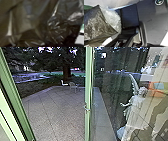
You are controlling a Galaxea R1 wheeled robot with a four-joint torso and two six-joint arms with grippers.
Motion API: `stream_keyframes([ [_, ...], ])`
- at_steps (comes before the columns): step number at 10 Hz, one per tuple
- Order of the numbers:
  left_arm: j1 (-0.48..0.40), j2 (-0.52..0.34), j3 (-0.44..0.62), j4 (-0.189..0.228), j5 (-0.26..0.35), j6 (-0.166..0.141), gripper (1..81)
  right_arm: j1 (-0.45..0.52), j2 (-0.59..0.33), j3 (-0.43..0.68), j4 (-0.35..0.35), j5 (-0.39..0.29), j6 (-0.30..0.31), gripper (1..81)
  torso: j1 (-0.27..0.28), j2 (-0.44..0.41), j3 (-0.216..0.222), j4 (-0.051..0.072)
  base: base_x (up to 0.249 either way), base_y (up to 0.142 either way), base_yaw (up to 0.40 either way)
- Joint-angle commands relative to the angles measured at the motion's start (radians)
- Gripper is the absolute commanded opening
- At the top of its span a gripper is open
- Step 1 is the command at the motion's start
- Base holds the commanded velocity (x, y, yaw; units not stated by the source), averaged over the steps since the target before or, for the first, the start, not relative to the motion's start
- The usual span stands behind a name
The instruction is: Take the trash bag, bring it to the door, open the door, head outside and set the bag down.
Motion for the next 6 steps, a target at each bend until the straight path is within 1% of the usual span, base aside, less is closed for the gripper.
stream_keyframes([
  [1, -0.058, 0.001, 0.011, 0.008, 0.06, 0.009, 1.0, 0.063, -0.001, 0.015, -0.005, -0.036, -0.005, 81.1, 0.0, 0.0, 0.0, 0.0, 0.087, 0.0, 0.0],
  [6, -0.058, 0.001, 0.011, 0.008, 0.06, 0.009, 1.0, 0.063, -0.001, 0.015, -0.005, -0.036, -0.005, 81.1, -0.001, 0.0, 0.0, 0.0, 0.089, 0.0, 0.0],
])
